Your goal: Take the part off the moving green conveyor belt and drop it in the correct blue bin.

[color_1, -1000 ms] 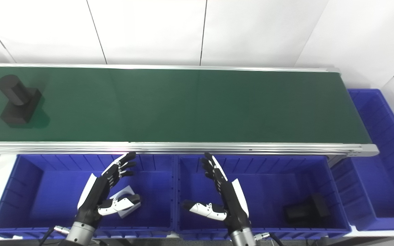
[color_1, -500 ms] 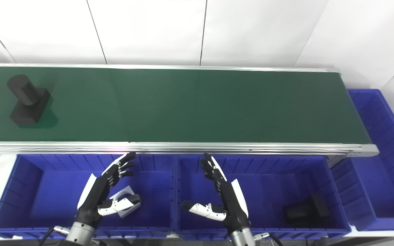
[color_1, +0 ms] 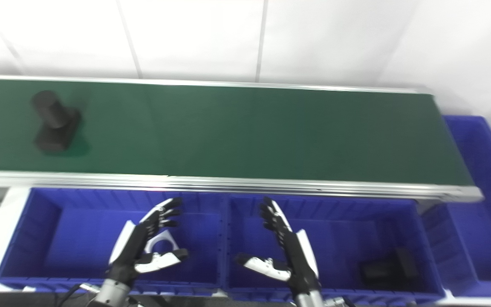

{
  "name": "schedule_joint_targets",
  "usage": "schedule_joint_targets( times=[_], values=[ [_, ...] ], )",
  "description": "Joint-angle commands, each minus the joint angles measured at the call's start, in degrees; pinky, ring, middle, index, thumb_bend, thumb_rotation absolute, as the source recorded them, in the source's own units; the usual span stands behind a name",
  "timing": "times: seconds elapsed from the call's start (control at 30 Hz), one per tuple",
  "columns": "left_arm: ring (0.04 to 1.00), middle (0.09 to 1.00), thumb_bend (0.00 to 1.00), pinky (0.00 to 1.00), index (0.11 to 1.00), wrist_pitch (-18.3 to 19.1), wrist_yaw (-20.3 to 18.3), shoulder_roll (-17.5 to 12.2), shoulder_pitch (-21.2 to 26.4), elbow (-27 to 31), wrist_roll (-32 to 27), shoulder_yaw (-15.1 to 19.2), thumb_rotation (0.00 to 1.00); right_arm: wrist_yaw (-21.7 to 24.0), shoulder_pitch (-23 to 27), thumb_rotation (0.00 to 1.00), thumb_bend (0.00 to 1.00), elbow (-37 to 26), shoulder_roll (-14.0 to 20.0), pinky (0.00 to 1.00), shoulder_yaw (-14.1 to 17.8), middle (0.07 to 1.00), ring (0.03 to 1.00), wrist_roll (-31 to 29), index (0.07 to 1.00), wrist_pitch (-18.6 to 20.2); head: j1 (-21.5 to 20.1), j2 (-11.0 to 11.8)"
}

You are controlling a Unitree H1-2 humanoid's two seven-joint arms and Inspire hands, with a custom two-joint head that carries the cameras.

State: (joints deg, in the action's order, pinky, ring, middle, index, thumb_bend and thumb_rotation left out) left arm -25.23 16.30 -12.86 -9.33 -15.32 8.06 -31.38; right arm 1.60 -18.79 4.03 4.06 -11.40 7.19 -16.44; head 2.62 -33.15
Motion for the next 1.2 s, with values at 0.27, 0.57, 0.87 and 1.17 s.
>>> schedule_joint_targets(
  times=[0.27, 0.57, 0.87, 1.17],
  values=[
    [0.789, 0.832, 0.84, 0.68, 0.795, -1.7, 11.4, -0.6, 5.0, -4.7, 2.4, -8.1, 0.48, -1.0, 1.3, 0.38, 0.77, 3.5, 0.9, 0.88, 1.1, 0.942, 0.927, -0.9, 0.968, -10.4, 5.5, 5.4],
    [0.777, 0.820, 0.85, 0.66, 0.785, -1.7, 17.7, -0.5, 8.1, -8.5, 3.1, -13.1, 0.44, -6.0, 2.1, 0.38, 0.78, 3.0, 1.3, 0.89, 0.1, 0.923, 0.915, -1.3, 0.964, -10.5, 6.6, 8.0],
    [0.762, 0.803, 0.84, 0.65, 0.775, -1.7, 22.6, 0.3, 10.4, -10.8, 2.9, -17.1, 0.43, -12.6, 4.2, 0.41, 0.79, -4.7, 3.7, 0.82, -1.2, 0.880, 0.856, 0.7, 0.950, -10.5, 6.9, 9.1],
    [0.747, 0.798, 0.84, 0.66, 0.768, -1.7, 28.3, 1.2, 13.3, -13.8, 3.5, -21.7, 0.44, -10.7, 12.1, 0.50, 0.84, -13.9, 6.3, 0.79, 1.2, 0.865, 0.833, 1.6, 0.928, -10.4, 6.6, 9.3]
  ],
)
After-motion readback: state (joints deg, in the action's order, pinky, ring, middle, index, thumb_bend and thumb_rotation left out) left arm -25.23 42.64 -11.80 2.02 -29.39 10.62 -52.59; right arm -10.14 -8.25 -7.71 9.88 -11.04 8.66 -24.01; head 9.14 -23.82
